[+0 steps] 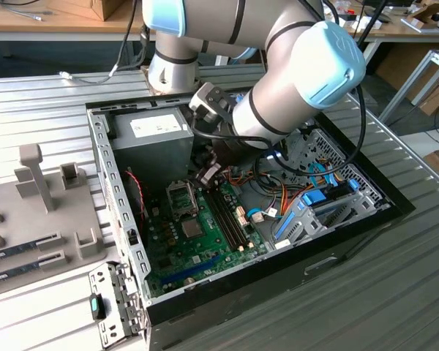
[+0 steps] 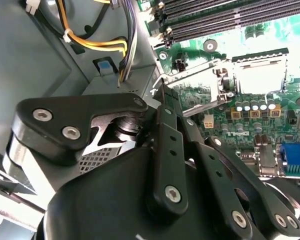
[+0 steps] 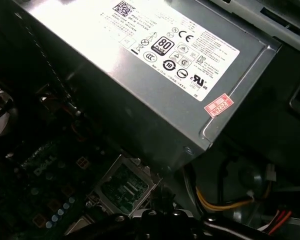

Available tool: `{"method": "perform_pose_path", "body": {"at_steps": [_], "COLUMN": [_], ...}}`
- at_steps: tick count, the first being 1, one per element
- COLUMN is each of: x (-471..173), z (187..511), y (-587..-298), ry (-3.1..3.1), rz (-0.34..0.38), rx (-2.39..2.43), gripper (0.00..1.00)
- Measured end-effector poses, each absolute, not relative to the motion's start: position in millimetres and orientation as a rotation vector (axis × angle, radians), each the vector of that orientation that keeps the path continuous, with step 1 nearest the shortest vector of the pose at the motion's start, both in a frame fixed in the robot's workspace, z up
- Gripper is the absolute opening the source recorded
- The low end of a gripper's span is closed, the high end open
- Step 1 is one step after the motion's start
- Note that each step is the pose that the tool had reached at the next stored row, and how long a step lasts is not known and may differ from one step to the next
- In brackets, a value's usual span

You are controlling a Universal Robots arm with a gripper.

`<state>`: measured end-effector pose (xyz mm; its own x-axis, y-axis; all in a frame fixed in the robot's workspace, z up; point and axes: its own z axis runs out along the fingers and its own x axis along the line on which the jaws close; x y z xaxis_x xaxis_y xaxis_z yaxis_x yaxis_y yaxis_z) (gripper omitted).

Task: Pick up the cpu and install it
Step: 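Close the cpu cover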

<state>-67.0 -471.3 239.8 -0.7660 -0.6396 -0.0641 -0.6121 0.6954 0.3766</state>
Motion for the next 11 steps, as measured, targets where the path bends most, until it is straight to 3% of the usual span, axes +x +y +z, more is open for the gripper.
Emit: {"method": "perform_pose_path", "body": {"at_steps": [11], "x": [-57.8], "z": [218.8], "y": [-453.6], "ry": [-2.816], "rz": [-0.592], "rx": [1.038], "gripper": [0.11]}}
